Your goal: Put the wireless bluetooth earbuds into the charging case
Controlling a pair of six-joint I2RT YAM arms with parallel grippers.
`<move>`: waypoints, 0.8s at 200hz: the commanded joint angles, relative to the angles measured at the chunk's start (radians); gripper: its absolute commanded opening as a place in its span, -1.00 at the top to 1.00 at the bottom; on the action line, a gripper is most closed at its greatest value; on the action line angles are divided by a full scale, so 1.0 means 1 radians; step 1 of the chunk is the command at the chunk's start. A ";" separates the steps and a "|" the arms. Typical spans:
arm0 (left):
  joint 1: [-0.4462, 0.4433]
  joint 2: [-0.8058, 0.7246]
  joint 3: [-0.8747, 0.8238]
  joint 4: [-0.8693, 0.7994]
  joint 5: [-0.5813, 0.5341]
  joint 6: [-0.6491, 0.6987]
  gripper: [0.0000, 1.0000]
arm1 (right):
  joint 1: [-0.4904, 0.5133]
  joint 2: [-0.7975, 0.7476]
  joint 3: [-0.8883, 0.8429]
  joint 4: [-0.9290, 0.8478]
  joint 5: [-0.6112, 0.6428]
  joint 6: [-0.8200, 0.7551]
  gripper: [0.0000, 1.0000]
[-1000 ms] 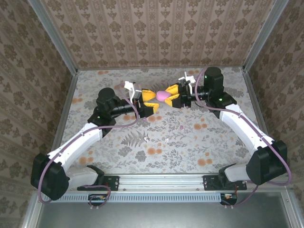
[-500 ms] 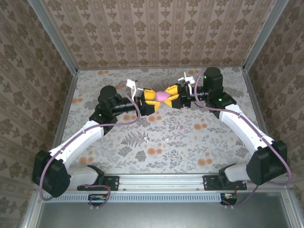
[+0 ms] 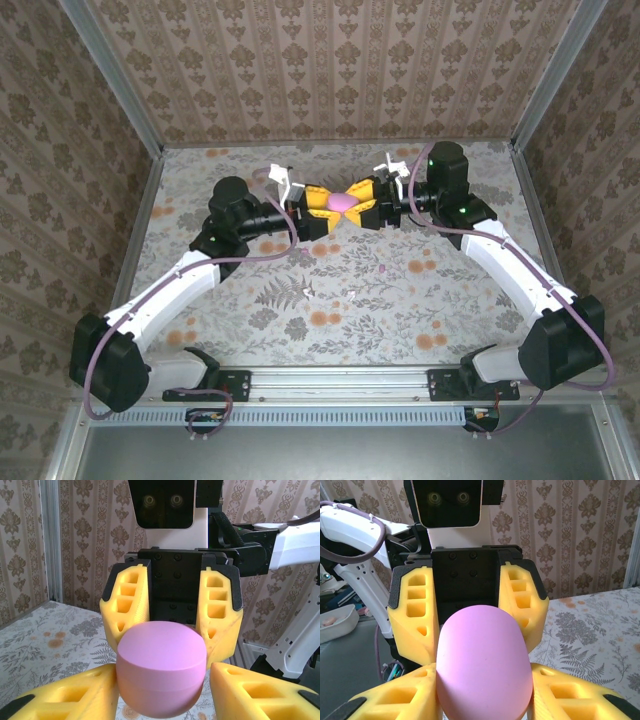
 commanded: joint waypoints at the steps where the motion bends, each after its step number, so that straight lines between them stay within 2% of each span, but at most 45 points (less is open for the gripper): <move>1: -0.016 0.004 0.037 -0.016 0.018 0.026 -0.03 | 0.006 -0.010 0.025 0.035 0.005 0.017 0.16; 85: -0.017 -0.007 0.038 -0.031 -0.006 0.038 0.29 | 0.005 -0.018 0.019 -0.013 0.023 -0.014 0.09; 160: -0.014 -0.026 0.033 -0.028 -0.018 0.041 0.31 | -0.015 -0.048 -0.021 -0.047 0.063 -0.048 -0.09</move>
